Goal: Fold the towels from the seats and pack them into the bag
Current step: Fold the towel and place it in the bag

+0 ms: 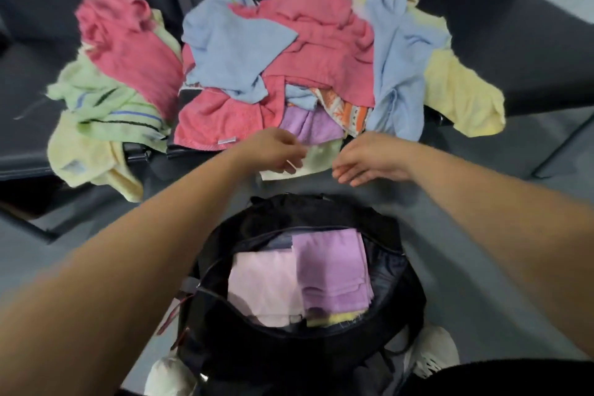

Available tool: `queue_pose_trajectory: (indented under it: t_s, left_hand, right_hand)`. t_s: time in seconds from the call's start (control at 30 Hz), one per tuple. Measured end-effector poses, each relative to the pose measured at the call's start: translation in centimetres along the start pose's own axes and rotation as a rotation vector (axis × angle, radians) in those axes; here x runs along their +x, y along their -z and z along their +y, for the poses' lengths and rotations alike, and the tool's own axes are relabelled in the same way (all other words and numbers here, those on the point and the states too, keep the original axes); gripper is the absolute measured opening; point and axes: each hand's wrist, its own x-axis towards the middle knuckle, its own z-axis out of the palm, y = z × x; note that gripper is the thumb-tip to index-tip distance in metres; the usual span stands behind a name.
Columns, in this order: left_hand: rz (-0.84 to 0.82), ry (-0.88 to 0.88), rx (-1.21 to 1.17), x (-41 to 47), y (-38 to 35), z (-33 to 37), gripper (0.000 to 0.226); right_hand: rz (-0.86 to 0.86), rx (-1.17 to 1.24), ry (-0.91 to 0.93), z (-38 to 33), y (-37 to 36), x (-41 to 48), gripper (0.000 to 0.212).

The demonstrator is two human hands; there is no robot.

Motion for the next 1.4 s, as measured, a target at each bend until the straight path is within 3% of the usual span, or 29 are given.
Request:
queue_pose_trajectory:
  t_s: [0.1,0.17,0.27,0.4,0.5,0.63,0.87,1.07,1.13,1.23,1.33,1.4]
  left_hand:
    - [0.257,-0.083,-0.058,-0.4,4.2,4.0,0.018]
    - [0.425,-0.114,0.022,0.3,5.7,5.2,0.015]
    - [0.548,-0.093,0.212,2.6,7.0,5.0,0.017]
    - [0.606,0.014,0.341,5.8,8.4,3.6,0.04]
    - [0.534,0.087,0.392,7.5,9.1,2.6,0.036]
    - [0.582,0.042,0.421,8.4,9.8,1.0,0.024]
    - [0.634,-0.215,0.263,5.7,12.5,1.5,0.022]
    - [0.388,-0.441,0.243,-0.5,15.1,6.5,0.014]
    - [0.26,-0.473,0.23,-3.4,15.6,8.6,0.008]
    - [0.166,-0.527,0.158,-8.1,16.0,11.0,0.011]
    - [0.229,-0.54,0.196,-11.0,16.7,12.7,0.008]
    - [0.372,-0.517,0.387,-12.7,17.6,13.2,0.01]
  right_hand:
    - [0.291,0.073,0.191,-4.8,2.8,-1.7,0.009]
    - [0.496,0.01,0.253,-6.8,4.0,-2.0,0.01]
    - [0.627,-0.185,0.295,-8.1,4.9,-0.7,0.01]
    - [0.651,-0.46,0.391,-8.9,4.5,2.0,0.033]
    - [0.645,-0.5,0.477,-9.6,3.7,4.5,0.042]
    - [0.573,-0.494,0.511,-10.2,3.4,6.7,0.034]
    - [0.528,-0.456,0.509,-11.8,3.5,5.7,0.039]
    - [0.431,-0.369,0.757,-15.6,1.7,1.8,0.08]
    - [0.381,-0.36,0.803,-17.2,0.6,0.0,0.07]
    - [0.306,-0.421,0.859,-19.1,-1.2,-3.8,0.011]
    - [0.317,-0.389,0.853,-19.6,-1.7,-6.4,0.02]
    - [0.393,-0.343,0.872,-20.1,-1.6,-8.4,0.014]
